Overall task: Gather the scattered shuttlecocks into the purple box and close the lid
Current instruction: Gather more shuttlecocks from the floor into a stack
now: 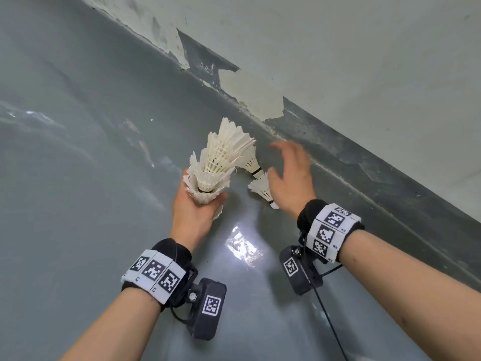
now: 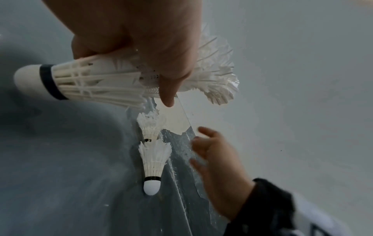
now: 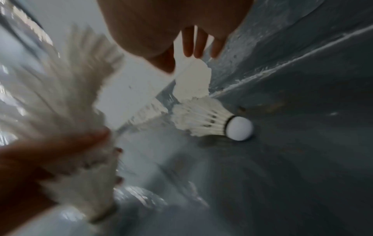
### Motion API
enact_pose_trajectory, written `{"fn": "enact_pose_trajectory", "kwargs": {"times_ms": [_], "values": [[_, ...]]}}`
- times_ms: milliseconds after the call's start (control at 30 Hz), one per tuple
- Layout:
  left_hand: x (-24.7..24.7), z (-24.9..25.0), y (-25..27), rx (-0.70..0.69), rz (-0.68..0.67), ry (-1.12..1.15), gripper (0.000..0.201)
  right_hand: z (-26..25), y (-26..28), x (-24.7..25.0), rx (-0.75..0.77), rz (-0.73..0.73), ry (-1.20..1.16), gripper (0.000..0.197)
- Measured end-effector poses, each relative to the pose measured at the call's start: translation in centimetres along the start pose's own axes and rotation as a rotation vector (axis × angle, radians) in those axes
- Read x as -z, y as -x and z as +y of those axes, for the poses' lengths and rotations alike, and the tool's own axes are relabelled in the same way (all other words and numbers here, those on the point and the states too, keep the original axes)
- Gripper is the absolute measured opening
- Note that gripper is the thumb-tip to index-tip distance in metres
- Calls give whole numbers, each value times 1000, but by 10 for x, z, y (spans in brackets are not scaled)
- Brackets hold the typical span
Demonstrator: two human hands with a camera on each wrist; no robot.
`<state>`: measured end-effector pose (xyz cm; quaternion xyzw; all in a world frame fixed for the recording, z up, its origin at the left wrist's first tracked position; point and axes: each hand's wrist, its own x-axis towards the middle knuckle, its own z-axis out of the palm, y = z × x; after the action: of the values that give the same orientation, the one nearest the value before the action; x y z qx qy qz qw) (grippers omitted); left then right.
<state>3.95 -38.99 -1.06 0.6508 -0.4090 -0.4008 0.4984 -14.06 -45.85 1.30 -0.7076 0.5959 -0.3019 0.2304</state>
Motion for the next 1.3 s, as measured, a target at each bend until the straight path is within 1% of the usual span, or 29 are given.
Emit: {"fn": "enact_pose_trajectory", "kwargs": {"times_ms": [67, 100, 133, 167, 200, 267, 333, 433, 500, 567, 700, 800, 833, 900, 967, 1000, 1100, 1233, 1300], "values": [[3, 2, -2, -8, -7, 12, 67, 15, 1, -10, -66, -309, 213, 59], [4, 3, -3, -8, -13, 18, 65, 21, 2, -15, -101, -429, 280, 67], [5, 3, -4, -10, -16, 21, 62, 25, 3, -19, -131, -494, 319, 72], [6, 3, -5, -13, -16, 25, 60, 29, 3, -23, -148, -508, 334, 74], [8, 4, -6, -17, -16, 30, 59, 31, 2, -26, -154, -485, 325, 73], [10, 5, -9, -27, -8, 33, 59, 30, 1, -27, -166, -382, 237, 70], [12, 7, -12, -41, -1, 38, 59, 23, -4, -23, -206, -248, 108, 73], [12, 9, -19, -24, 20, 96, 58, 4, -18, -19, -241, -54, -100, 79], [13, 10, -22, -44, 39, 67, 58, -9, -30, -18, -236, -11, -183, 82], [15, 10, -25, -36, 52, 62, 59, -18, -42, -22, -184, -6, -217, 79], [23, 8, -27, -39, 70, 19, 59, -25, -55, -48, 36, 36, -116, 63], [30, 6, -26, -29, 89, -29, 59, -26, -66, -64, 104, -18, 0, 59], [33, 5, -26, -21, 96, -34, 60, -26, -71, -67, 100, -64, 78, 61], [36, 5, -26, -23, 94, -48, 62, -23, -76, -73, 37, -195, 204, 64], [39, 6, -26, -36, 88, -67, 61, -18, -76, -78, -62, -268, 202, 64], [39, 7, -27, -39, 89, -69, 61, -15, -74, -80, -102, -260, 157, 63], [37, 6, -29, -42, 90, -61, 59, -10, -69, -80, -191, -174, 16, 53], [31, 3, -25, -26, 69, -65, 60, -4, -61, -70, -252, -184, 23, 49], [28, 3, -22, -25, 47, -68, 61, 3, -52, -66, -309, -180, 3, 47]]}}
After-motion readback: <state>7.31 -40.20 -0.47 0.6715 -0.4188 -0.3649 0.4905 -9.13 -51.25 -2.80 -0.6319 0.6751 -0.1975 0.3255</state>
